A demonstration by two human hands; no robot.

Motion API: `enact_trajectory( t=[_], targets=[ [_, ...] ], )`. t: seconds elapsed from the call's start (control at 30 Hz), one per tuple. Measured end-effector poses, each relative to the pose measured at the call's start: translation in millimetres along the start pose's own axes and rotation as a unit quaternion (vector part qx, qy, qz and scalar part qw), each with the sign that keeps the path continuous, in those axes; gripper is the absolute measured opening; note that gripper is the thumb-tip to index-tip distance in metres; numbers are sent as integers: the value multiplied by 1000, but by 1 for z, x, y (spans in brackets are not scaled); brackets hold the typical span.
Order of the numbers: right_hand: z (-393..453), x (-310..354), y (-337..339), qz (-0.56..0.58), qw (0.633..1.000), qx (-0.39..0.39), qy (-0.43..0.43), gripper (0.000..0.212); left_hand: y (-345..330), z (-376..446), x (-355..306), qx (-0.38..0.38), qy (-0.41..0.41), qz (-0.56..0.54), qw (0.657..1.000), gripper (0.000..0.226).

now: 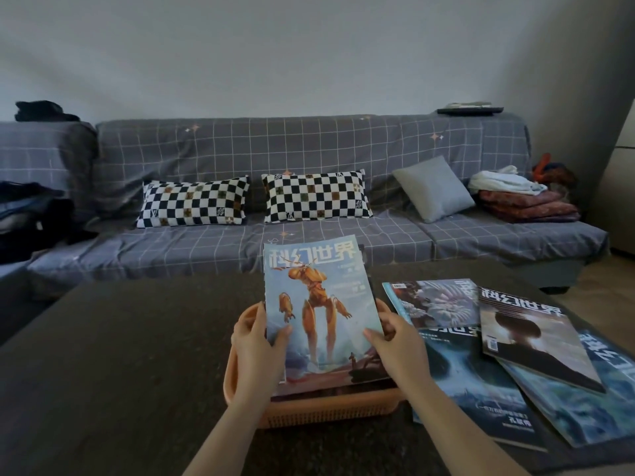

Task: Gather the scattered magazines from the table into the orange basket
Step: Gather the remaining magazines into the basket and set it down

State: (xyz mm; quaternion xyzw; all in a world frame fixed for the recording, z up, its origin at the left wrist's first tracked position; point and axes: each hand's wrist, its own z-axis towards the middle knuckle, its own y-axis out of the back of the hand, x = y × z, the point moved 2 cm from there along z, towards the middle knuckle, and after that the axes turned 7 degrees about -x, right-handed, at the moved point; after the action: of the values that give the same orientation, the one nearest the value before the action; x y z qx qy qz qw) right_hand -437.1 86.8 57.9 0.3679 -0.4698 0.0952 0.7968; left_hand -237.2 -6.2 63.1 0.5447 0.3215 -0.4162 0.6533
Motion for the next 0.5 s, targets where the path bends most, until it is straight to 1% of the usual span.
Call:
enact_trajectory(
  t=[0.13, 0.23, 0.3, 0.33, 0.37, 0.43, 0.5],
  targets=[
    [-6, -10, 1, -30, 999, -19, -36, 33, -2, 0, 10, 47, -43, 89, 994, 63],
    [-4, -16, 2, -43, 997, -8, -60, 37, -5, 2, 12, 87, -42, 66, 993, 62],
    [3, -15, 0, -19, 997, 26, -65, 48, -5, 5, 11, 111, -6, 37, 993, 51],
    [9, -12, -2, 8, 996, 59, -73, 56, -5, 7, 10, 127, 27, 20, 991, 48],
    [15, -10, -5, 42, 990, 97, -92, 62, -6, 10, 9, 146, 68, -1, 987, 51],
    [31, -6, -14, 121, 965, 173, -157, 66, -9, 21, 8, 189, 156, -57, 968, 60],
    [49, -6, -21, 199, 931, 216, -217, 72, -11, 37, 7, 222, 215, -140, 941, 66]
  ],
)
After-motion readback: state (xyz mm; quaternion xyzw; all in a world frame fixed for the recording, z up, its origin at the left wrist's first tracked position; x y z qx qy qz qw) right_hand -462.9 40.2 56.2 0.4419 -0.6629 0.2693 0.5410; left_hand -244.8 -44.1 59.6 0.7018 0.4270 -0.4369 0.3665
